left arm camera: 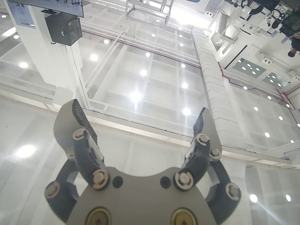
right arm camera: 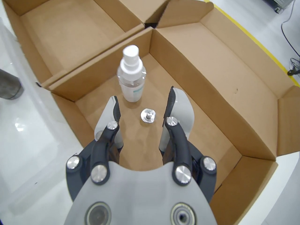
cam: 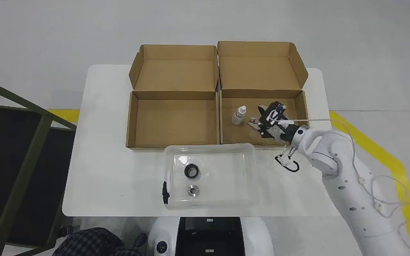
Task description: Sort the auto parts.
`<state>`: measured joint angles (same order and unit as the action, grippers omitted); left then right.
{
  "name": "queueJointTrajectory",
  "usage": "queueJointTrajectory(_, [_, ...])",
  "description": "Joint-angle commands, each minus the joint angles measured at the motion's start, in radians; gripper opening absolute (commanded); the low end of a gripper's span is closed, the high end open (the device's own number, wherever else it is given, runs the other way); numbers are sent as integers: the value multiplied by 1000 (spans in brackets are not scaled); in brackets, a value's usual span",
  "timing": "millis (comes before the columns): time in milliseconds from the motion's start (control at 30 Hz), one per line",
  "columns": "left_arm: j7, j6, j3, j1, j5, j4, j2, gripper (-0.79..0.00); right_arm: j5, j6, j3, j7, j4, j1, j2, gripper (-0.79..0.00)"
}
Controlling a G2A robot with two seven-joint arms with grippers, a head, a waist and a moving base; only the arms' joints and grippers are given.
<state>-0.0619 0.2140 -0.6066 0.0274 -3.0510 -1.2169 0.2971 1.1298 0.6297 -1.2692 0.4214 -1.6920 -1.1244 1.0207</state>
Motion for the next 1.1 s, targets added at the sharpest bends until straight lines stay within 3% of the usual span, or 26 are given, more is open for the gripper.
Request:
queueJointTrajectory(0, [0,0,0,0,0,0,0,0,-9,38,-13,17,-52,-24,-5,-397])
queueJointTrajectory(67, [0,0,0,0,0,0,0,0,-8,60,-23,29,-103,-52,-10,-372])
queueJointTrajectory(367, [0,0,0,0,0,0,0,0,35,145,-12,63,-314,-170,-24,-403])
queueJointTrajectory(500, [0,0,0,0,0,0,0,0,69,170,35,76,-362,-189,-24,-348])
queueJointTrajectory(600, [0,0,0,0,0,0,0,0,98,194,80,82,-380,-190,-23,-268])
queueJointTrajectory(767, [0,0,0,0,0,0,0,0,139,204,164,89,-365,-168,-15,-308])
queueJointTrajectory(1067, [0,0,0,0,0,0,0,0,165,199,263,95,-290,-102,2,-311])
